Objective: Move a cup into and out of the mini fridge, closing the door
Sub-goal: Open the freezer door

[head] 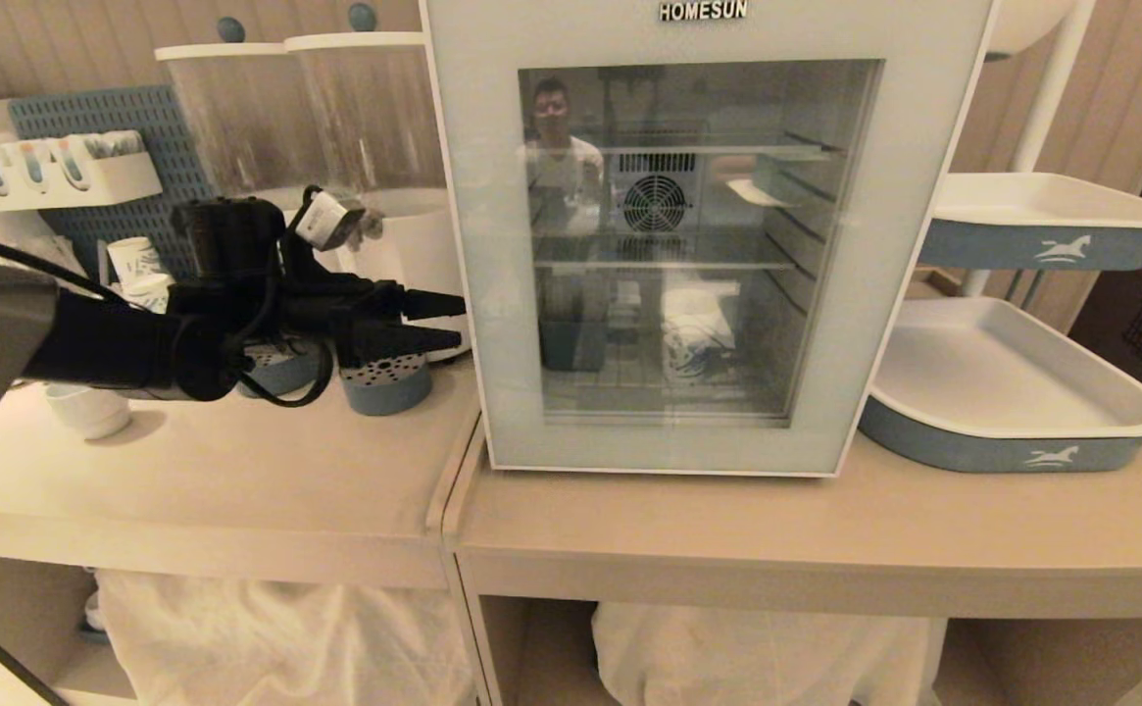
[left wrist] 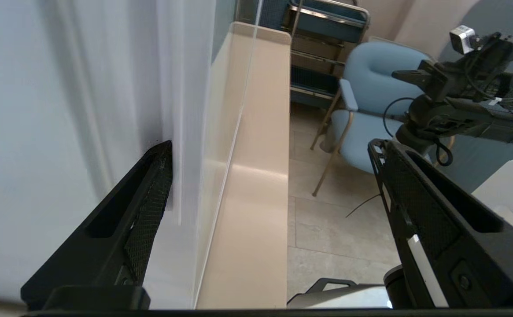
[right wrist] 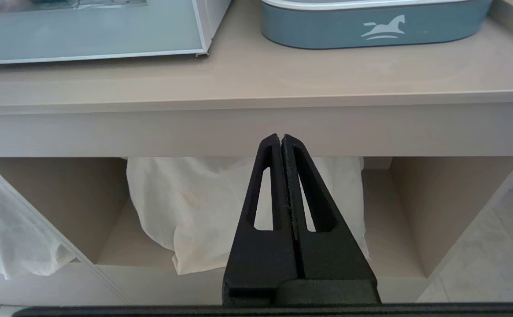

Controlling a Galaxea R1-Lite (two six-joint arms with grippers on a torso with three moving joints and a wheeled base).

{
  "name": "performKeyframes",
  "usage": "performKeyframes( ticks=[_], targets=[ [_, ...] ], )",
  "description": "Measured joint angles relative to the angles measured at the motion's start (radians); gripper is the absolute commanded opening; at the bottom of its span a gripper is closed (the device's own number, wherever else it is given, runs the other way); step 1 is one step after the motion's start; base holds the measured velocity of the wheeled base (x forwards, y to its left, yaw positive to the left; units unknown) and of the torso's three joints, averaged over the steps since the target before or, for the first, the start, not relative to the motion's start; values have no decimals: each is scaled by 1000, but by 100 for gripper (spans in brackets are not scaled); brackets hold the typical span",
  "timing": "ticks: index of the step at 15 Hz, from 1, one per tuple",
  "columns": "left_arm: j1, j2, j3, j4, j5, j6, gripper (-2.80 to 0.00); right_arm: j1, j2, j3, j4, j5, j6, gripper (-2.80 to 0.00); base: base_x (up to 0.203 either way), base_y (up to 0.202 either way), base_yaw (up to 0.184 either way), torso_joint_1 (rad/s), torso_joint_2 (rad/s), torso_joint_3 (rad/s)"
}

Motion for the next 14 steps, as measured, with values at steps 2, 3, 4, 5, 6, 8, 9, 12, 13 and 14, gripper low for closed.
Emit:
performKeyframes(
  ticks=[2, 3, 4, 5, 6, 8, 9, 12, 13, 14],
  targets=[
    [-7, 8, -2, 3, 0, -1, 0, 0, 0, 0, 1, 0, 0, -280, 0, 0, 0, 0, 0, 0],
    [-13, 9, -2, 3, 0, -2, 0, 0, 0, 0, 1, 0, 0, -280, 0, 0, 0, 0, 0, 0],
    [-15, 9, -1, 3, 0, -4, 0, 0, 0, 0, 1, 0, 0, -280, 0, 0, 0, 0, 0, 0],
    [-18, 1, 13, 6, 1, -13, 0, 0, 0, 0, 1, 0, 0, -280, 0, 0, 0, 0, 0, 0],
    [-20, -18, 38, 7, 4, -29, 0, 0, 0, 0, 1, 0, 0, -280, 0, 0, 0, 0, 0, 0],
    [-21, -66, 100, 8, -9, -69, 0, 0, 0, 0, 2, 0, 0, -280, 0, 0, 0, 0, 0, 0],
    [-23, -94, 136, 16, -27, -83, 0, 0, 0, 0, 2, 0, 0, -280, 0, 0, 0, 0, 0, 0],
    [-46, -193, 242, 17, -25, -96, 0, 1, 0, 0, 2, 0, 0, -280, 0, 0, 0, 0, 0, 0],
    [-63, -224, 274, 14, -26, -100, 0, 0, 0, 0, 2, 0, 0, -280, 0, 0, 0, 0, 0, 0],
    [-82, -255, 306, 12, -23, -105, 0, 0, 0, 0, 1, 0, 0, -280, 0, 0, 0, 0, 0, 0]
  ],
)
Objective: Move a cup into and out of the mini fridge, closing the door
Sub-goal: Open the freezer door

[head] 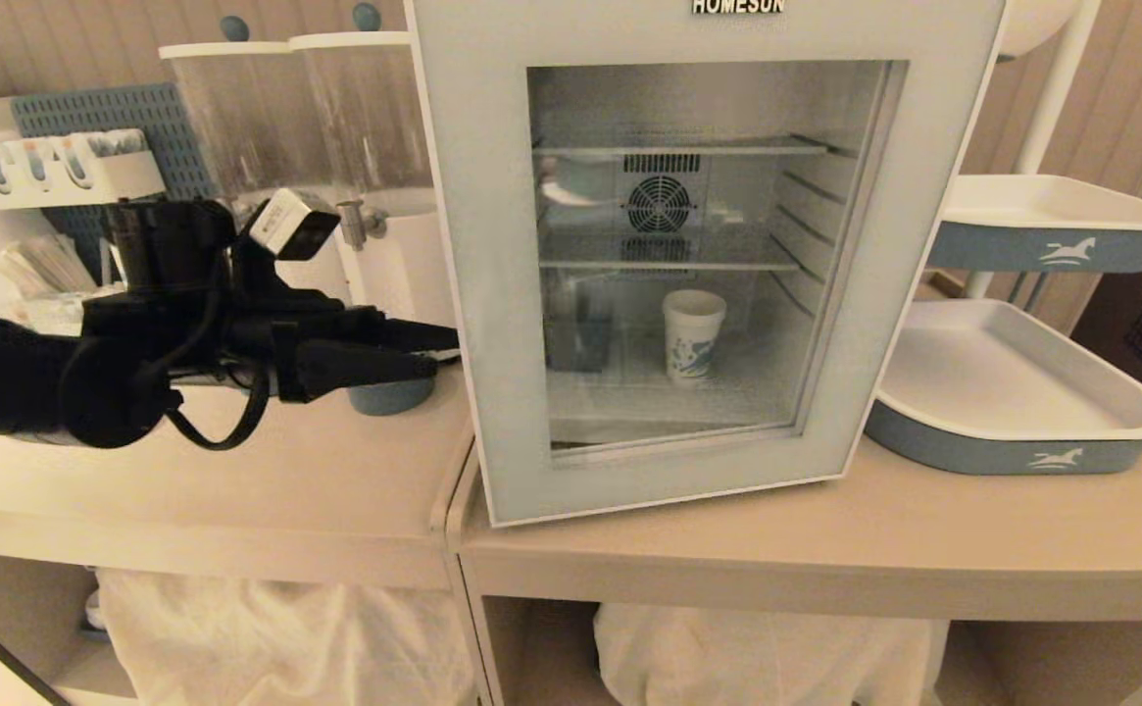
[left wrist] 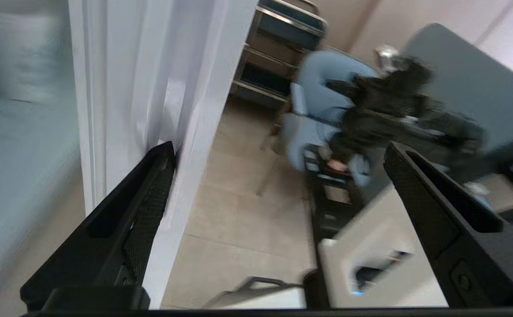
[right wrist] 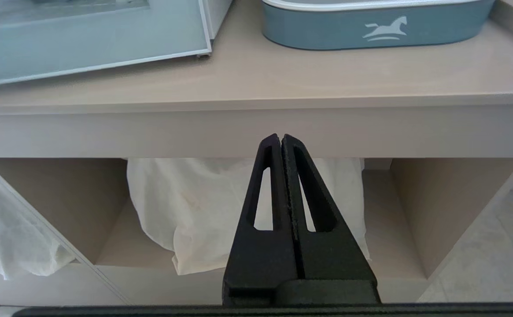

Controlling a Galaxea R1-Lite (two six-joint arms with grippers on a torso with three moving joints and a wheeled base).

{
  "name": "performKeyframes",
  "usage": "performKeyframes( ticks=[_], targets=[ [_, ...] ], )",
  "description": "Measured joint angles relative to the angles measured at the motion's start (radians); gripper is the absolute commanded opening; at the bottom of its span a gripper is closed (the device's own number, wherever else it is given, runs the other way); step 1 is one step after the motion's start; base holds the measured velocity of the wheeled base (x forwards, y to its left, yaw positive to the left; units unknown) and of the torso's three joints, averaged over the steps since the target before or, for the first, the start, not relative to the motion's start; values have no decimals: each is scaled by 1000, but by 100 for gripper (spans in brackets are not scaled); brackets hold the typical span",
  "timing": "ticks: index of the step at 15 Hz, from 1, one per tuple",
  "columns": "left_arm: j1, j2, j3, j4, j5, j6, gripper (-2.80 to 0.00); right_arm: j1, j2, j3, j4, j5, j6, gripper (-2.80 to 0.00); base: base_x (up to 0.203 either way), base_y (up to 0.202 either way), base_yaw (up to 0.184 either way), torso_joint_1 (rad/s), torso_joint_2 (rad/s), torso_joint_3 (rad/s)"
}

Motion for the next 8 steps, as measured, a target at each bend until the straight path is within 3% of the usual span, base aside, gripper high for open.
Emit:
performKeyframes(
  ticks=[4, 8],
  targets=[
    [-104, -142, 149, -1, 70, -24, 0, 0, 0, 0, 0, 0, 0, -280, 0, 0, 0, 0, 0, 0],
    [-333, -333, 299, -9, 241, -94, 0, 0, 0, 0, 0, -1, 1, -280, 0, 0, 0, 0, 0, 0]
  ],
)
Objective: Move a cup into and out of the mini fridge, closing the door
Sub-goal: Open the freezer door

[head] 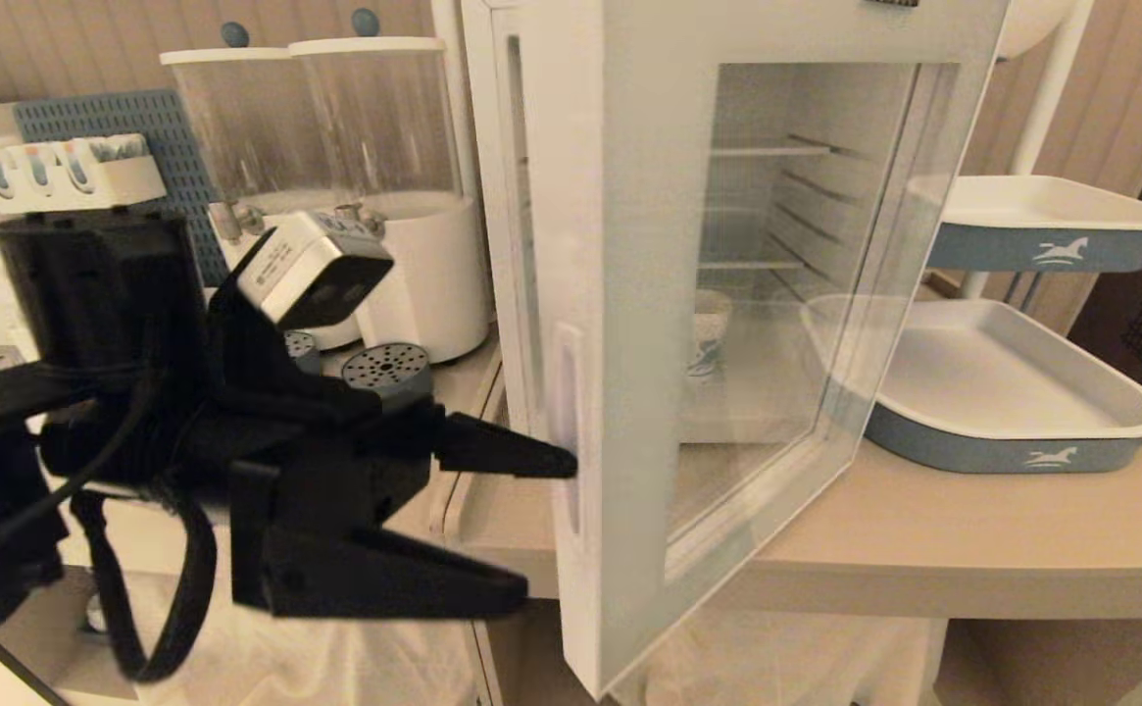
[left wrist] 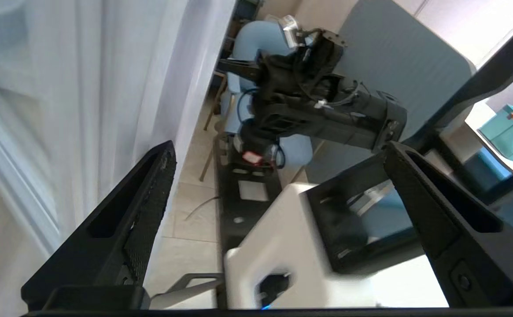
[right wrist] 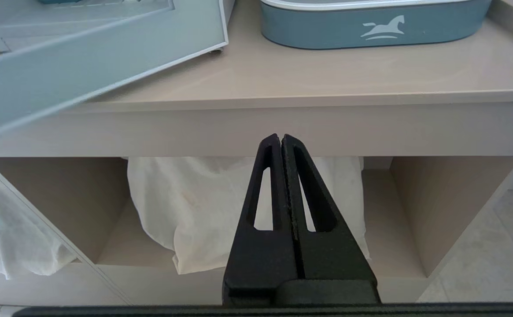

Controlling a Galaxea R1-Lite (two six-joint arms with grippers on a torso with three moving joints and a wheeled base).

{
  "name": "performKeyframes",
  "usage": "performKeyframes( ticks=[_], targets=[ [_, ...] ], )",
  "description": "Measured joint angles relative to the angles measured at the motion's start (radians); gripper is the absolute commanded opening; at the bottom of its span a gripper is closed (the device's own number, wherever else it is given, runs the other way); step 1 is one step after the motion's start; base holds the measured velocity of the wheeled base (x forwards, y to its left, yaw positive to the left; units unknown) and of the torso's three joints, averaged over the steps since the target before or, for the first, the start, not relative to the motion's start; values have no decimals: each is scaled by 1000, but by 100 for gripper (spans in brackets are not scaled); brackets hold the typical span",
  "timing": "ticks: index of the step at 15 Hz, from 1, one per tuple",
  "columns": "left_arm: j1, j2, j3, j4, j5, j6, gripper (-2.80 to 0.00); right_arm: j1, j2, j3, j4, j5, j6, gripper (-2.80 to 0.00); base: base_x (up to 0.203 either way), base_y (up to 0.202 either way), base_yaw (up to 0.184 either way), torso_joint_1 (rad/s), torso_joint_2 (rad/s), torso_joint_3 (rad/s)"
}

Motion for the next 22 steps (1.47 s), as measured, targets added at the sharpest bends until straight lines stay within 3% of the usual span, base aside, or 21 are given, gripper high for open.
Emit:
performKeyframes(
  ticks=[4, 7, 10, 15, 19, 22],
  targets=[
    [-220, -114, 62, 7, 182, -81, 0, 0, 0, 0, 0, 0, 1, -280, 0, 0, 0, 0, 0, 0],
    [-332, -179, 104, 10, 263, -134, 0, -1, 0, 0, 0, -1, 5, -280, 0, 0, 0, 0, 0, 0],
    [-275, -211, 143, 3, 369, -87, 0, 0, 0, 0, 0, -2, 5, -280, 0, 0, 0, 0, 0, 0],
    [-219, -112, 134, -8, 458, -25, 0, 0, 0, 0, 0, -1, 5, -280, 0, 0, 0, 0, 0, 0],
    [-208, 97, 19, -50, 568, -16, 0, 0, 0, 0, 0, -2, 5, -280, 0, 0, 0, 0, 0, 0],
    [-239, 259, -124, -61, 651, -19, 0, 0, 0, 0, -1, -2, 6, -280, 0, 0, 0, 0, 0, 0]
  ],
)
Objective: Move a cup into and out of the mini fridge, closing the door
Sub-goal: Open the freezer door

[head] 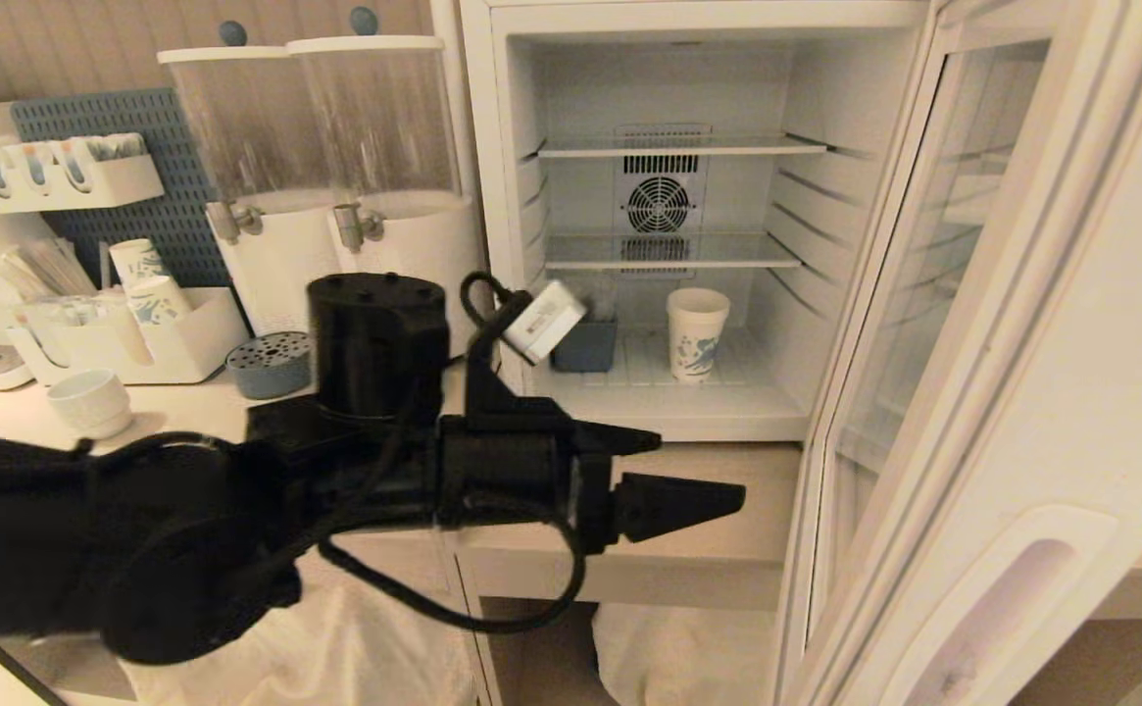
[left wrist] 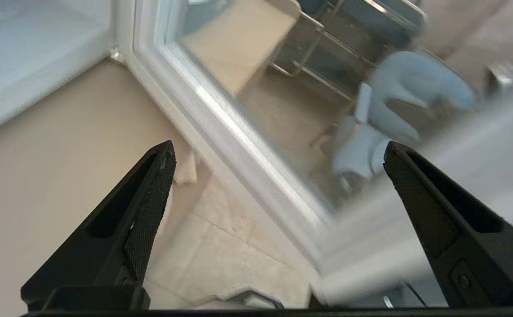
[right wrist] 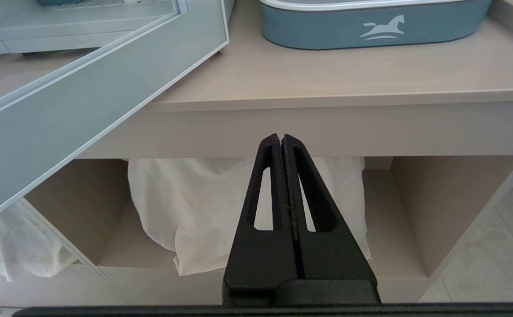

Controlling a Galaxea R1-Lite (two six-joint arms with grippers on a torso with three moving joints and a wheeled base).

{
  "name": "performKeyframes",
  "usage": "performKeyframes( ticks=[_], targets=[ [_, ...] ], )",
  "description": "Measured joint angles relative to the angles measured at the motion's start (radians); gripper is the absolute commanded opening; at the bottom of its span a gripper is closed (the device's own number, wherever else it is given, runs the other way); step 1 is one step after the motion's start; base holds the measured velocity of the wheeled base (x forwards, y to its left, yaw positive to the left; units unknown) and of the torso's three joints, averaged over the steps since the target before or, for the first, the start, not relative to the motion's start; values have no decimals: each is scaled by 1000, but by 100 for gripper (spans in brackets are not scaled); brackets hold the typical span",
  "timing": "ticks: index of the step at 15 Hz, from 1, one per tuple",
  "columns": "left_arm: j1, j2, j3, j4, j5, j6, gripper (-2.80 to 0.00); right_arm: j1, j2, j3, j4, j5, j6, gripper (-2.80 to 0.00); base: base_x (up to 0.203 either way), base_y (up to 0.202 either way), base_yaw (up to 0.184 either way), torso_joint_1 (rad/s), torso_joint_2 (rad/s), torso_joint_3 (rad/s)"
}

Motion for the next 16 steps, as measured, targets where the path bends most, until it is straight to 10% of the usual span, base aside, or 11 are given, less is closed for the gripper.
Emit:
performKeyframes(
  ticks=[16],
  targets=[
    [-362, -10, -73, 132, 102, -83, 0, 0, 0, 0, 1, 0, 1, -280, 0, 0, 0, 0, 0, 0]
  ],
)
